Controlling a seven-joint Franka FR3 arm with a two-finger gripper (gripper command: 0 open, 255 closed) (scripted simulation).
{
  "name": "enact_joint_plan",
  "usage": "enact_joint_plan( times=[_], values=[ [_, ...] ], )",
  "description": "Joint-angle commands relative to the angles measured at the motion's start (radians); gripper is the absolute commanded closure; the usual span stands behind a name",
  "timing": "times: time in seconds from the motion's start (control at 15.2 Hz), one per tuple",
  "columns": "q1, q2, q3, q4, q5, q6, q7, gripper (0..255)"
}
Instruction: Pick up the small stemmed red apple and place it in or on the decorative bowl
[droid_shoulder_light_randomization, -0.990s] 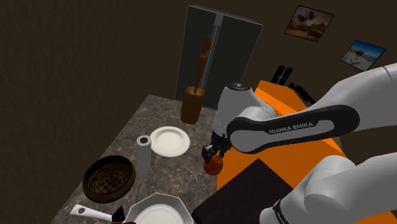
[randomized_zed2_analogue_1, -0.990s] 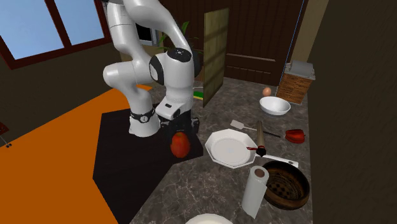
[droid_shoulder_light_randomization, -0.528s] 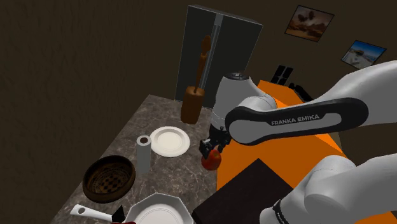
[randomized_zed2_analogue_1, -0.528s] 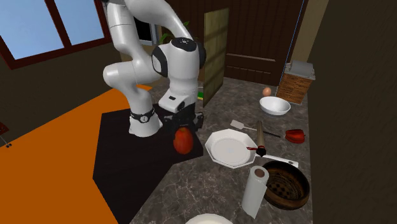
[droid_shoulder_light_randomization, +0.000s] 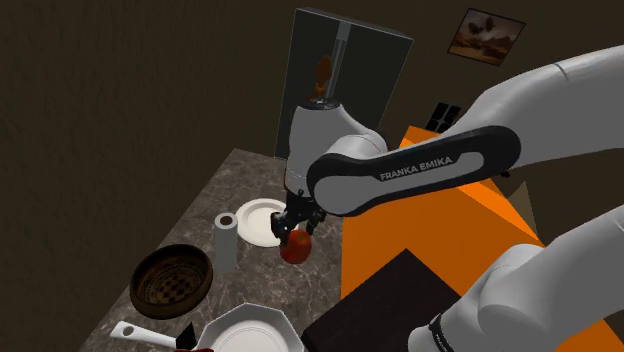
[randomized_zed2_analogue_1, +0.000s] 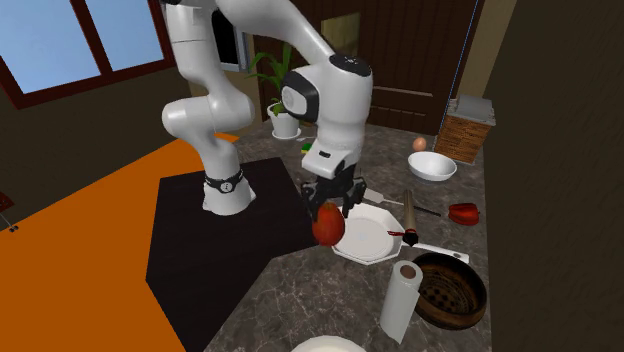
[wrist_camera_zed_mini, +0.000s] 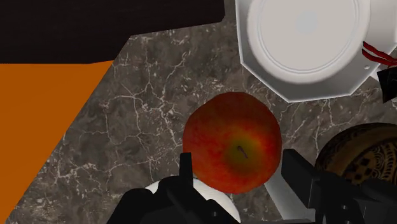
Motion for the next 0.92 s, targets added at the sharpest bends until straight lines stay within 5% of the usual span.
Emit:
enact_joint_plan(
  times=[0.0,0.4,0.86],
  values=[
    [0.000,0.077,0.027,0.074,-0.034,-0.003,0.055,255],
    [0.033,0.300,0.072,0.333,-0.157,-0.066,0.208,255],
    [0.142,0.573,0.070,0.695,-0.293,-0.197,0.344,255]
  ],
)
